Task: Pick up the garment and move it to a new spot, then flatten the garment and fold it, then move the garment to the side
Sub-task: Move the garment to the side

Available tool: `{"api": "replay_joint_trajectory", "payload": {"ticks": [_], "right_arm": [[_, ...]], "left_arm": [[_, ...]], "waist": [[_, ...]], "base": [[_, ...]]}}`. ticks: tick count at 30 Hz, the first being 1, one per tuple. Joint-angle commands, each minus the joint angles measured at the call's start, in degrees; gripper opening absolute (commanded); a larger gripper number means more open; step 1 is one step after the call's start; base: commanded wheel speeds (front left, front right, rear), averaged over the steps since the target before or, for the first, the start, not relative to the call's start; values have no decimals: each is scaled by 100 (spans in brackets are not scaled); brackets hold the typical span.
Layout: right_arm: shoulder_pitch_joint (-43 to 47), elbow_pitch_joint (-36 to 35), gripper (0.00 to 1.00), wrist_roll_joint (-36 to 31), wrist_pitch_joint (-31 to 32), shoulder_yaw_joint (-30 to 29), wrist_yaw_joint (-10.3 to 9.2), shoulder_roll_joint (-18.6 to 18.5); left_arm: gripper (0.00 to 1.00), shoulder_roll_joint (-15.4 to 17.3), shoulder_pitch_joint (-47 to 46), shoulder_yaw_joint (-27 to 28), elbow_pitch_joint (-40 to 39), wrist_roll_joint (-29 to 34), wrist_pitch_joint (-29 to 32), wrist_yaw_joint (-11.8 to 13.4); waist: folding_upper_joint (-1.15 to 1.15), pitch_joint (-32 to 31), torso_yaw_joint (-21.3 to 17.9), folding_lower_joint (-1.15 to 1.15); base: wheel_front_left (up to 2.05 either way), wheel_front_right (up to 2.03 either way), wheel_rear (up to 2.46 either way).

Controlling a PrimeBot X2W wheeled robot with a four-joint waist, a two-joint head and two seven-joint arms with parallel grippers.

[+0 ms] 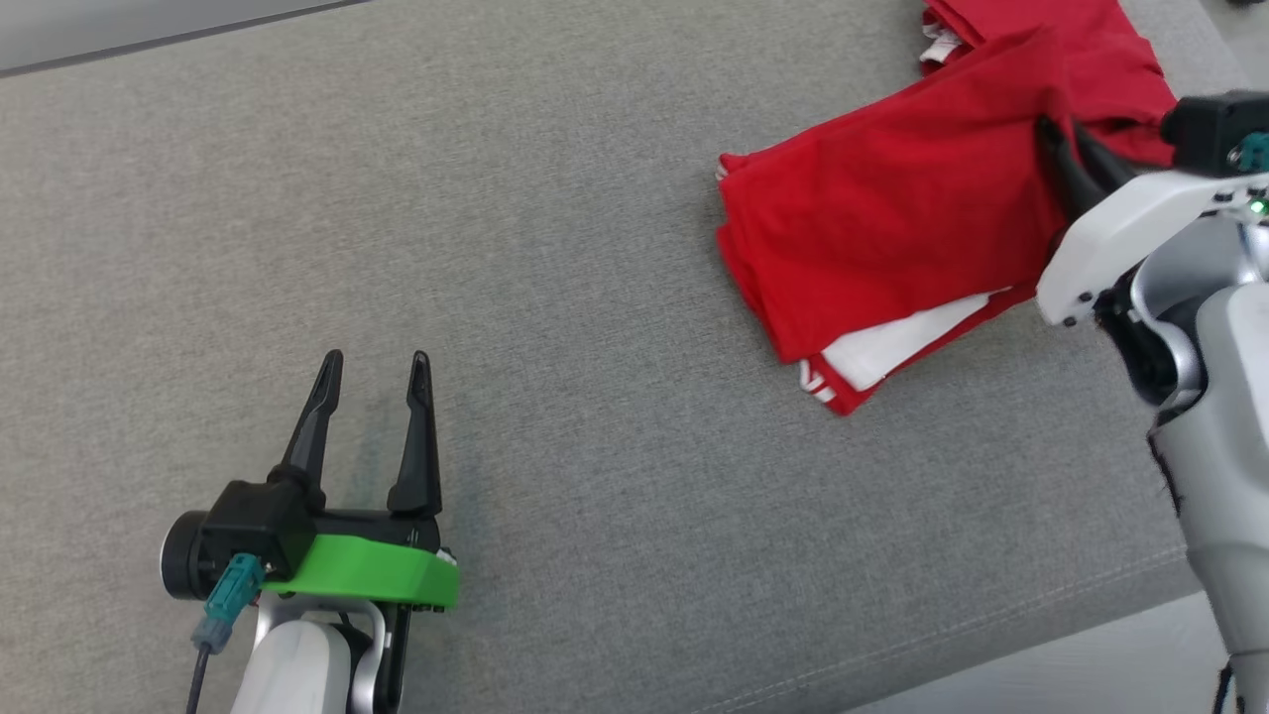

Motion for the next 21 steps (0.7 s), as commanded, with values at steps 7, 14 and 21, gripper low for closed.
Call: {"api": "replay_joint_trajectory", "payload": {"ticks": [7, 14, 21], "right_arm": [[-760, 257, 0, -312, 368, 46, -9, -699], [-1342, 508, 0, -373, 805, 135, -10, -1398], [-1843, 572, 0, -417, 1190, 315, -9, -1967]], "left_arm": [[100, -1, 47, -116, -77, -153, 0, 87], [100, -3, -34, -216, -177, -206, 1, 149], [100, -3, -144, -236, -264, -135, 1, 165]], "waist": [[0, 22, 592, 0], [0, 216, 837, 0], [0, 464, 930, 0]], "base": [[0, 0, 0], [0, 0, 0], [0, 0, 0]]}}
